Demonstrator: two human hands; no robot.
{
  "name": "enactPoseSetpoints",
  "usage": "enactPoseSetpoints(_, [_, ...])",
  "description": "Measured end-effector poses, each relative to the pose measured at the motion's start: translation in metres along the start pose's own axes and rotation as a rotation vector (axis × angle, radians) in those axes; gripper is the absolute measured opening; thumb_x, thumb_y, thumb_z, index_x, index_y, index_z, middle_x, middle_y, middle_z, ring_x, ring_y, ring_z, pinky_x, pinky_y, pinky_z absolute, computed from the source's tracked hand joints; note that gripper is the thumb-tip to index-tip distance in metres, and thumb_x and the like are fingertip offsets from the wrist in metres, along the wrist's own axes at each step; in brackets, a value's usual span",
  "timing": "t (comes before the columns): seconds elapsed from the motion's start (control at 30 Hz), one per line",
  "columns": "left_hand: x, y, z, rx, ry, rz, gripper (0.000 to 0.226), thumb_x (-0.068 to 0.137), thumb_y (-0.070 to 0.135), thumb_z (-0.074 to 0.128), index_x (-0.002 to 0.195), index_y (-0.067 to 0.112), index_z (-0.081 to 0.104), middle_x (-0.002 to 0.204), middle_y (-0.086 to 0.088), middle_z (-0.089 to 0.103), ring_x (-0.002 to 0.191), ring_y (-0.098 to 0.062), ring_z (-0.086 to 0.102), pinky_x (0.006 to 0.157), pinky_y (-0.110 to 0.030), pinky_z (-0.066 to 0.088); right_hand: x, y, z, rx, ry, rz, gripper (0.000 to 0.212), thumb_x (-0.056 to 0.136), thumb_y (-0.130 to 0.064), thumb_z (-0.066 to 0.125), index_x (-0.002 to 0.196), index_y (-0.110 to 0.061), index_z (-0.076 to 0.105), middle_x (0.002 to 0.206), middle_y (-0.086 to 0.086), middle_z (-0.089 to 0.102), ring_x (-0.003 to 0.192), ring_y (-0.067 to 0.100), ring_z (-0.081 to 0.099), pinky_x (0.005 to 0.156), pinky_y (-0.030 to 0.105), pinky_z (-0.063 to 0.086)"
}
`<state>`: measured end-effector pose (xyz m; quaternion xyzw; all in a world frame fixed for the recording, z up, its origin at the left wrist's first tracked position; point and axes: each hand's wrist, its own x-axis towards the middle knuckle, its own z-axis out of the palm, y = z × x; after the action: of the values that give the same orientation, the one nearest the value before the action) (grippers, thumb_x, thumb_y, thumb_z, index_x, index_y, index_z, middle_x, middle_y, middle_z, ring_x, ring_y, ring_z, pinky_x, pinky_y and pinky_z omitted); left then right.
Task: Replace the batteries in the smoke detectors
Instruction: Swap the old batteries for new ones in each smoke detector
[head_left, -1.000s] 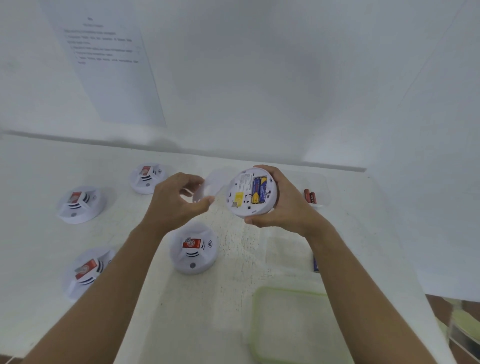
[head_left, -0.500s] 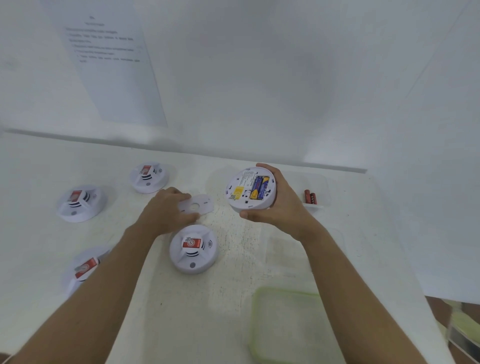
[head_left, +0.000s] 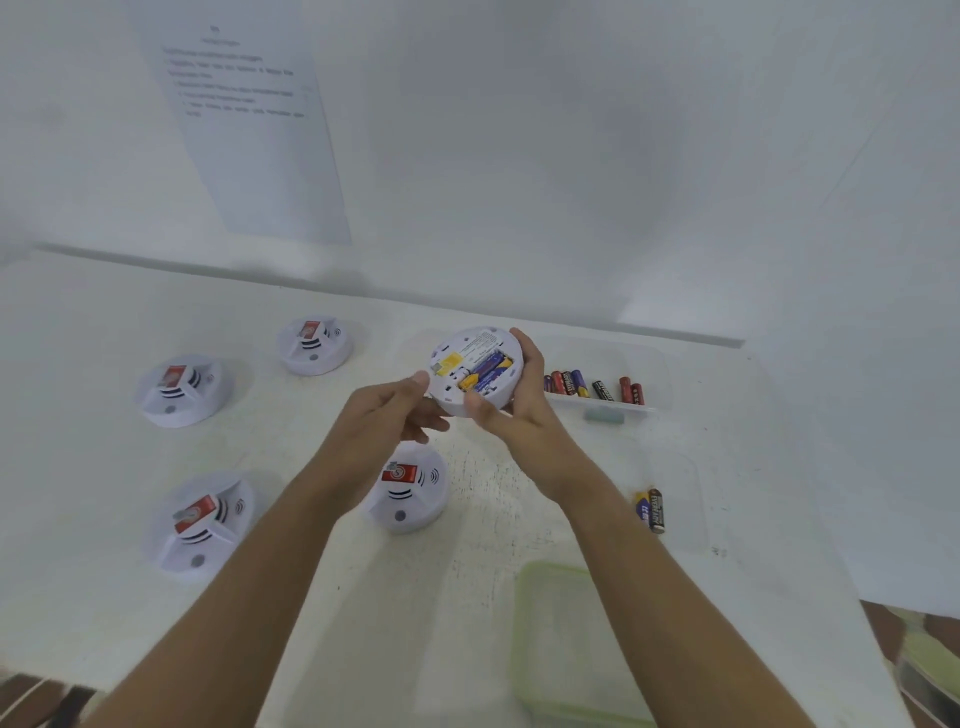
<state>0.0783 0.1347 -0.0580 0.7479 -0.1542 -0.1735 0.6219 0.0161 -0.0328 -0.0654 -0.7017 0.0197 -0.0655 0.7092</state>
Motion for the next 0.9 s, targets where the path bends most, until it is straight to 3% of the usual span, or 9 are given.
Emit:
enactPoseSetpoints(0.13, [-0.009,-0.002,-0.003,-0.165,-0.020,-0.026,0.027,0.099,0.025,0.056,0.125,0.029,0.063,0.104,-0.006,0.072,0.089,-0.023,0.070,0.075,-0.033,0.059,-0.004,-0.002,0.011,0.024,0.019,0.046,0.043,0.109,-0.028,0.034,0.150,-0.027,0.021,0.144,-0.005,0.043,0.123,0.001,0.049,0.089,0.005,0.045])
enactPoseSetpoints(0.23, [-0.015,-0.007,-0.016,-0.238,0.001,-0.009,0.043,0.096,0.012,0.061,0.133,0.033,0.057,0.112,-0.010,0.069,0.095,-0.034,0.069,0.076,-0.043,0.060,-0.008,-0.004,0.019,-0.022,0.066,0.028,0.033,0.109,-0.030,0.035,0.140,-0.019,0.038,0.133,-0.002,0.056,0.111,0.002,0.060,0.092,0.018,0.051])
enactPoseSetpoints(0.3, [-0.018,-0.011,-0.027,-0.272,0.039,0.005,0.051,0.095,0.010,0.060,0.139,0.035,0.051,0.116,-0.012,0.067,0.099,-0.032,0.069,0.079,-0.046,0.060,-0.009,-0.006,0.023,-0.030,0.097,0.029,0.028,0.107,-0.027,0.046,0.133,-0.018,0.045,0.127,-0.001,0.058,0.106,0.006,0.065,0.093,0.027,0.056])
enactPoseSetpoints(0.43, [-0.025,-0.016,-0.036,-0.339,0.161,0.028,0.057,0.095,0.011,0.060,0.146,0.028,0.042,0.115,-0.010,0.068,0.102,-0.023,0.070,0.081,-0.041,0.059,-0.018,-0.012,0.035,-0.013,0.067,0.083,0.040,0.099,-0.016,0.063,0.132,-0.027,0.045,0.117,0.004,0.056,0.103,0.023,0.071,0.083,0.042,0.063])
enactPoseSetpoints(0.6, [-0.040,-0.020,-0.039,-0.394,0.324,0.070,0.026,0.090,0.014,0.070,0.114,0.014,0.060,0.111,-0.010,0.069,0.103,-0.029,0.069,0.087,-0.045,0.056,-0.030,-0.011,0.056,0.127,0.057,0.125,0.051,0.097,-0.006,0.062,0.137,-0.034,0.046,0.122,0.014,0.053,0.096,0.027,0.074,0.077,0.035,0.063])
enactPoseSetpoints(0.67, [-0.048,-0.022,-0.040,-0.385,0.317,0.082,0.030,0.086,0.017,0.074,0.112,0.011,0.061,0.115,-0.010,0.067,0.104,-0.028,0.069,0.088,-0.041,0.056,-0.031,-0.011,0.064,0.118,0.081,0.129,0.051,0.097,-0.007,0.062,0.137,-0.033,0.045,0.123,0.014,0.052,0.099,0.029,0.073,0.078,0.037,0.063])
enactPoseSetpoints(0.77, [-0.061,-0.023,-0.042,-0.398,0.293,0.104,0.026,0.090,0.008,0.069,0.114,0.010,0.059,0.117,-0.008,0.065,0.098,-0.026,0.071,0.075,-0.038,0.060,-0.033,-0.012,0.070,0.109,0.063,0.122,0.053,0.095,-0.006,0.064,0.137,-0.031,0.043,0.122,0.014,0.054,0.102,0.030,0.072,0.084,0.047,0.062])
enactPoseSetpoints(0.9, [-0.072,-0.029,-0.052,-0.405,0.273,0.114,0.021,0.095,0.007,0.060,0.116,0.010,0.061,0.117,-0.010,0.066,0.098,-0.028,0.071,0.069,-0.036,0.059,-0.039,-0.014,0.072,0.080,-0.002,0.136,0.059,0.080,-0.018,0.075,0.129,-0.028,0.043,0.128,0.010,0.052,0.108,0.029,0.069,0.086,0.049,0.061])
